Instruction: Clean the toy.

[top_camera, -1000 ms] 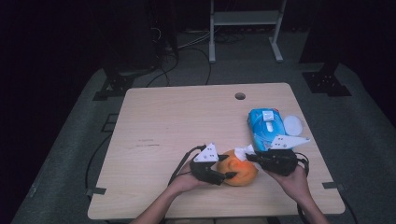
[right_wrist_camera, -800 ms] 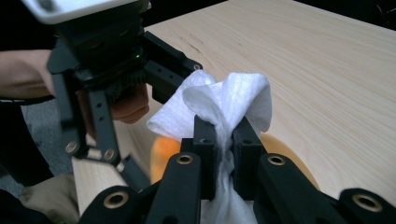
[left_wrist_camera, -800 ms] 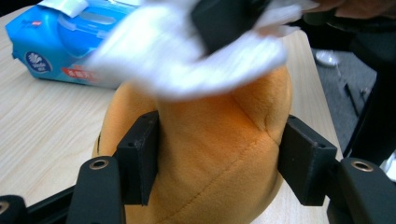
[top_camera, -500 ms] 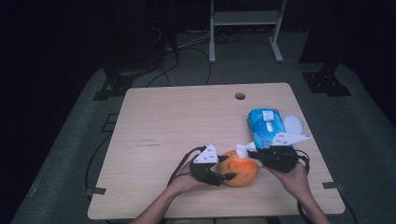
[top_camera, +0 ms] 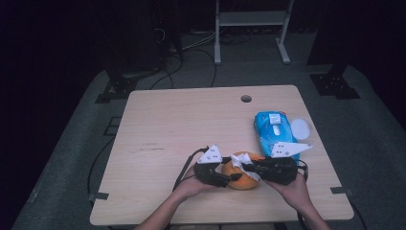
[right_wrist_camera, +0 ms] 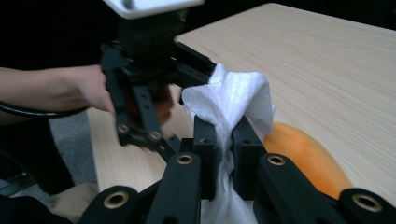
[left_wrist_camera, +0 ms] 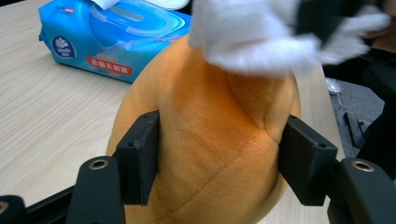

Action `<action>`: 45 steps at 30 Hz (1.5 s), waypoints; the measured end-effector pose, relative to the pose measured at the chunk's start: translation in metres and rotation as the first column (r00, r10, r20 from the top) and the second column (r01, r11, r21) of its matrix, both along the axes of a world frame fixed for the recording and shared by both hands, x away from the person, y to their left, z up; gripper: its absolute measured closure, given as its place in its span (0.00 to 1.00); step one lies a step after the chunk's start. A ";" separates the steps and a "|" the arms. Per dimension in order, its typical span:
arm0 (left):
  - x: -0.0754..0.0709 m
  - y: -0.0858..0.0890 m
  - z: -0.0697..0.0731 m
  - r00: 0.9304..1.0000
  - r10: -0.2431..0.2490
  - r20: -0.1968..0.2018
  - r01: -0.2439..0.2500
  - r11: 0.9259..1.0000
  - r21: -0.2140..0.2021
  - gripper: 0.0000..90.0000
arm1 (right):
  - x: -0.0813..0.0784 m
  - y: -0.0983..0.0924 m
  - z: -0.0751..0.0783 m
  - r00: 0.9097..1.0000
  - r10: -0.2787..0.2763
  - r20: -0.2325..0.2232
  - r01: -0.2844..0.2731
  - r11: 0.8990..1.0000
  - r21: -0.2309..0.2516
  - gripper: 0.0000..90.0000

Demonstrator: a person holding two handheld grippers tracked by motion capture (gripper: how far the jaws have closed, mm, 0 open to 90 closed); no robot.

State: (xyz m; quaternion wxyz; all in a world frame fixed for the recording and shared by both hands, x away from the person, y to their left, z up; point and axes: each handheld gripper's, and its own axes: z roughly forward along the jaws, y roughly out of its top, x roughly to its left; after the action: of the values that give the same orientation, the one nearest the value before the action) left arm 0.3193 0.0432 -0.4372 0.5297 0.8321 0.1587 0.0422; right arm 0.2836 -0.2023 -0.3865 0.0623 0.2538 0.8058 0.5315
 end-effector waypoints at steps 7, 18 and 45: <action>0.004 0.004 -0.001 1.000 0.010 -0.023 -0.010 1.000 -0.012 0.41 | 0.003 -0.014 -0.007 0.996 -0.077 0.049 0.080 0.994 -0.075 0.92; 0.006 0.004 -0.001 0.998 0.037 -0.042 -0.038 0.999 -0.024 0.41 | 0.002 -0.027 -0.011 0.993 -0.111 0.030 0.114 0.989 -0.091 0.92; 0.009 0.003 -0.010 0.993 -0.093 0.067 0.095 0.995 -0.021 0.13 | 0.017 -0.044 -0.018 0.986 -0.168 0.017 0.169 0.979 -0.110 0.92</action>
State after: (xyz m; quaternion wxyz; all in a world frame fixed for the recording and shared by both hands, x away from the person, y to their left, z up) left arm 0.3279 0.0462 -0.4474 0.5462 0.8303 0.1023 0.0429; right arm 0.3002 -0.2466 -0.4044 0.1240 0.3152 0.8095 0.4795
